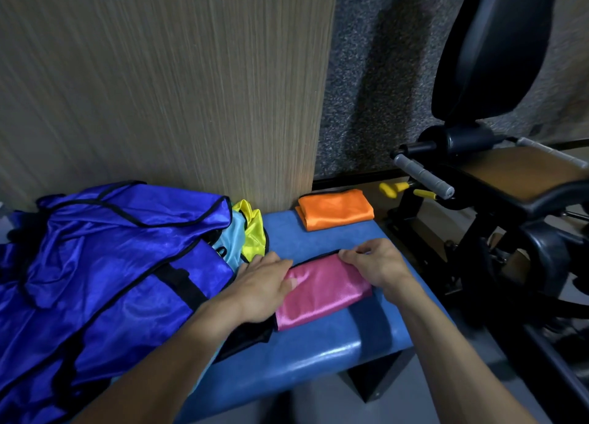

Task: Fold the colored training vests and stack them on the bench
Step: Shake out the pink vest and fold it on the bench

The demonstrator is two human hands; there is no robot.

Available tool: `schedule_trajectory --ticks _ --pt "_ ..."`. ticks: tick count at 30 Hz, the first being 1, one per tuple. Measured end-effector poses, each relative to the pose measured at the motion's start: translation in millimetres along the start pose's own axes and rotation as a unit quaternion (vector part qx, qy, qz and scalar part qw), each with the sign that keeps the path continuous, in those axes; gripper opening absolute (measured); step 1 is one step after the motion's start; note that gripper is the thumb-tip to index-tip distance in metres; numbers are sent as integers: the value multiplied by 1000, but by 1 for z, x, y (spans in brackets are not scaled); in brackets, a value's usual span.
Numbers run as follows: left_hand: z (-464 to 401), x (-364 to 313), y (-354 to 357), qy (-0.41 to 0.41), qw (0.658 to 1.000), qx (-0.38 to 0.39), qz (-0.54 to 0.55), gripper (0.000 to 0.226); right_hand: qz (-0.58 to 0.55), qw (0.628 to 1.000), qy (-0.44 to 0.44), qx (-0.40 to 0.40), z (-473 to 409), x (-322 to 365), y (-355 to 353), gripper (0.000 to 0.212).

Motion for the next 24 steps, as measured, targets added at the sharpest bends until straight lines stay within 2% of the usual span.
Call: schedule_trajectory --ticks 5,11,15,18,20,22,24 --pt "-9 9 -3 -22 996 35 76 23 -42 999 -3 -2 -13 -4 5 26" --pt "-17 2 -10 -14 993 9 119 28 -88 995 -20 -36 -24 0 1 28" --pt "-34 -7 -28 2 991 -17 132 24 -157 983 -31 -92 -35 -3 -11 28" --pt "-56 -22 -61 41 985 -69 152 25 -225 963 -41 -141 -46 0 -24 26" --pt "-74 -31 -88 58 976 -113 175 17 -259 949 -51 -172 -61 8 -38 22" --pt "-96 -36 -111 69 964 -154 205 20 -262 942 -72 -196 -82 21 -53 20" --pt "-122 -29 -122 42 947 -188 257 23 -233 946 -80 -212 -106 33 -63 22"
Point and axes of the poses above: each hand's wrist, its own z-axis away from the middle knuckle, its own y-axis out of the palm, x = y × z, the point moved 10 cm from there along -z, towards the middle knuckle, and after that the axes turned 5 degrees about -y, right-handed, at the moved point
